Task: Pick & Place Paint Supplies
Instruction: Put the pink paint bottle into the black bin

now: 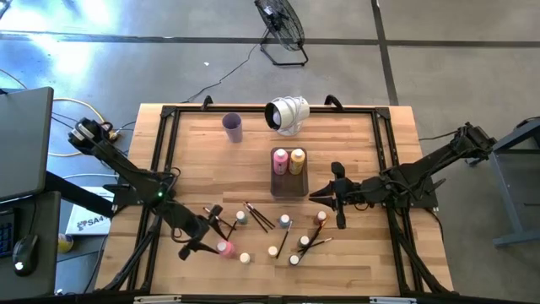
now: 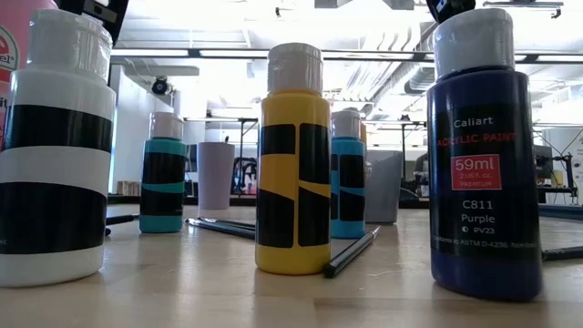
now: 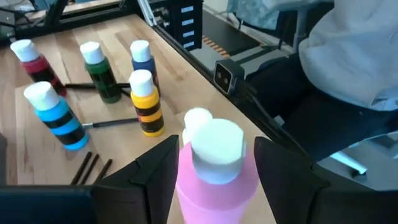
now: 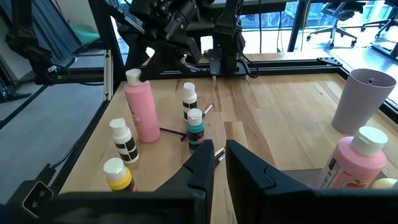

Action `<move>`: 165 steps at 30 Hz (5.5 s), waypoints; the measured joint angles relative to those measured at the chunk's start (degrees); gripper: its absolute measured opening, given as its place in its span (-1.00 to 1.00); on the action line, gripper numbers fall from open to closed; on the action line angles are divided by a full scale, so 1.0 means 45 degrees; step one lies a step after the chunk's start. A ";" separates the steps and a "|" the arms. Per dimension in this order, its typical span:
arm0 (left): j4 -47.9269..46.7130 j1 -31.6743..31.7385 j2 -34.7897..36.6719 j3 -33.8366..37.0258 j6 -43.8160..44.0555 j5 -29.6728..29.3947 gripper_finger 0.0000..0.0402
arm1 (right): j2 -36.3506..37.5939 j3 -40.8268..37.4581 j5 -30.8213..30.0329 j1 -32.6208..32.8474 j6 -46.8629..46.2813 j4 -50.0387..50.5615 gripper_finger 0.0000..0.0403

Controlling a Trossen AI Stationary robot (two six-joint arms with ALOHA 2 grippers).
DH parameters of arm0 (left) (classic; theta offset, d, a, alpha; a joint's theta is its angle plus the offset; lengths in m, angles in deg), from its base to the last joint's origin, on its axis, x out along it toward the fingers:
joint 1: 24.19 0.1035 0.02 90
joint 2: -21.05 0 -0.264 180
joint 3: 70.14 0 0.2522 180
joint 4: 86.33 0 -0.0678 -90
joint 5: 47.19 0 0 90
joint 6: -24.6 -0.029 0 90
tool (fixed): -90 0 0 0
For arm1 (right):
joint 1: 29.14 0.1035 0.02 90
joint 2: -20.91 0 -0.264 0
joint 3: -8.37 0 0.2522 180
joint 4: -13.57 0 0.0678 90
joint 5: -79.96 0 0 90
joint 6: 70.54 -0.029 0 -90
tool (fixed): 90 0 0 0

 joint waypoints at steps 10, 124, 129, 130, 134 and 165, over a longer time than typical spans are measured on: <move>0.0188 0.0000 -0.0541 0.0000 0.0100 -0.0078 0.02 | 0.0000 0.0000 0.0005 -0.0001 0.0000 0.0011 -0.84; -0.2496 0.8006 -0.2427 -0.6680 -0.1236 0.1586 -0.38 | 0.0102 0.0000 0.3963 0.1638 0.0852 0.3502 -0.84; -0.2728 0.8793 -0.4021 -0.8104 -0.1389 0.2570 -0.38 | 0.0102 0.0000 0.3959 0.1875 0.0544 0.3605 -0.84; -0.2865 0.8949 -0.4294 -0.8417 -0.1364 0.2840 -0.38 | 0.0102 0.0000 0.3951 0.1929 0.0529 0.3618 -0.84; -0.3023 0.9367 -0.5257 -0.9310 -0.1300 0.3348 -0.38 | 0.0102 0.0000 0.3763 0.2171 0.0357 0.3614 -0.84; -0.3139 0.9496 -0.7922 -0.9436 -0.0279 0.0999 -0.38 | 0.0102 0.0000 0.2283 0.2919 -0.0151 0.3814 -0.84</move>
